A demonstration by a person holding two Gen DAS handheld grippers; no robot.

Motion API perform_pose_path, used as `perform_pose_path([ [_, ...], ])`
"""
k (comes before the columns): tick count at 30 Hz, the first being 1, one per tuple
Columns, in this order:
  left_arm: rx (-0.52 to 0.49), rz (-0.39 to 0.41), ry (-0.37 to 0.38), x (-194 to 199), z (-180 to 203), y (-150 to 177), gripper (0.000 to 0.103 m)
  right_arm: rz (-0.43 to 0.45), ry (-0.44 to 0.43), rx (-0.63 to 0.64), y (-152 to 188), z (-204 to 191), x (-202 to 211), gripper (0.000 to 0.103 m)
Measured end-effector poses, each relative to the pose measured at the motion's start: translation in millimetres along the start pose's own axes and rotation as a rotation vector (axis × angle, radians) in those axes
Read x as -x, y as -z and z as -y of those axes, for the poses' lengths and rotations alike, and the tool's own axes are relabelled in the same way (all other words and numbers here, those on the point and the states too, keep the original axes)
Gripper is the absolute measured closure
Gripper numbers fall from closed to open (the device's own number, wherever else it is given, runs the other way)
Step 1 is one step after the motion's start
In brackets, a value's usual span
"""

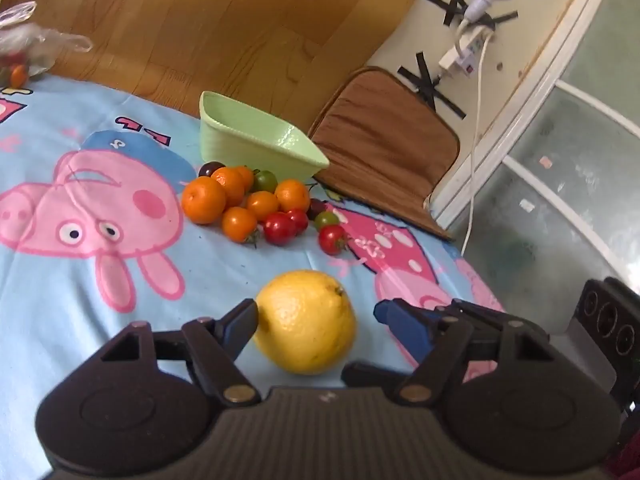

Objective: Organize fruits
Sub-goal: 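Grasp the yellow grapefruit with the left gripper and lift it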

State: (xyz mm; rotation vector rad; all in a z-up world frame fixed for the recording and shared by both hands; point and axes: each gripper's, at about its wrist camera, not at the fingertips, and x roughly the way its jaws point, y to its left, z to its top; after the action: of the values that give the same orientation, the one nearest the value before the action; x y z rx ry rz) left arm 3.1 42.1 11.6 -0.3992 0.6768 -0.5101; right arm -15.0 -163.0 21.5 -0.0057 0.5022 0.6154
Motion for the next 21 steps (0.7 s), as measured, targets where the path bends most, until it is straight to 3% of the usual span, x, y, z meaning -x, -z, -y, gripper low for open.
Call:
perform_pose_path([
  [3,0.0,-0.026,-0.029,-8.4,-1.1,2.6,0.035,-0.049,-0.018,0.013,-1.5,4.5,-17.9,0.029],
  [5,0.0,-0.031,-0.036,-13.2,-2.3,5.5,0.038,-0.042,-0.006,0.042,4.3,2.7,-35.6,0.03],
  [6,0.003,-0.026,-0.038,-13.4,-1.9,5.2,0.039,-0.039,-0.003,0.06,5.0,-1.1,-35.0,0.038],
  [9,0.003,-0.001,-0.061,-12.3,-0.1,-7.1,0.039,-0.025,0.01,0.054,-2.3,-1.1,-37.2,0.04],
  [12,-0.039,0.039,-0.036,-12.7,-0.8,-42.2,0.038,0.048,-0.013,0.021,-25.7,5.7,-32.3,0.04],
  [15,-0.121,0.082,-0.056,-28.7,11.0,-83.5,0.037,0.095,0.025,0.039,-50.2,18.7,-37.2,0.04],
  [18,-0.148,0.097,-0.068,-64.0,11.4,-129.7,0.036,0.154,0.082,0.078,-79.2,40.2,-52.7,0.04],
  [21,-0.137,0.063,-0.072,-106.6,6.1,-163.8,0.036,0.129,0.097,0.03,-99.6,73.2,-75.7,0.04],
])
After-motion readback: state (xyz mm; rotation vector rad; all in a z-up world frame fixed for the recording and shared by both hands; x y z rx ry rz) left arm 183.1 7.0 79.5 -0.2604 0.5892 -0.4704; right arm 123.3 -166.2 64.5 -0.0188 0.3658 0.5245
